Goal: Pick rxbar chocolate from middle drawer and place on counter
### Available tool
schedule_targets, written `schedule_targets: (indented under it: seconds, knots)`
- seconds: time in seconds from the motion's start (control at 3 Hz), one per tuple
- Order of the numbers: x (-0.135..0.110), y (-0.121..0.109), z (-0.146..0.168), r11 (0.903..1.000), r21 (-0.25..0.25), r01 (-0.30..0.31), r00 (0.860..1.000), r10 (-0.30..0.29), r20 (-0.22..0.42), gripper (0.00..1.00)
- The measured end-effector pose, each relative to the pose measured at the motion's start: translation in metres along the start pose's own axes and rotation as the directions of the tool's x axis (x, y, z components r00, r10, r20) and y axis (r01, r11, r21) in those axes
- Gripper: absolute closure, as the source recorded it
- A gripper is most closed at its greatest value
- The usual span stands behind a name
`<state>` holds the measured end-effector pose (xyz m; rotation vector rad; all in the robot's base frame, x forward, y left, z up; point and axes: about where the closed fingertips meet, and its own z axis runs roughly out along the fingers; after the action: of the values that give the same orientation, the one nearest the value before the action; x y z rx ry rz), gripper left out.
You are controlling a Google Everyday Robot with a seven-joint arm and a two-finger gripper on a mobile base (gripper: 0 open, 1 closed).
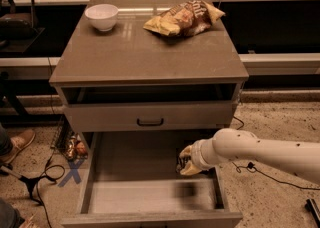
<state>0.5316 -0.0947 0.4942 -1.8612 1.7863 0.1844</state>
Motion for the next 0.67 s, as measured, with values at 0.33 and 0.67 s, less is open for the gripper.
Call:
schedule_targets:
  seconds: [0.33, 0.67]
  knots:
    - [-0.009, -0.011, -0.032, 0.9971, 0.057, 0.052, 0.999, -0.051, -0.011, 1.00]
    - [-0.032, -0.029, -0.095, 0.9753, 0.151, 0.161, 0.987, -0.159, -0.031, 1.00]
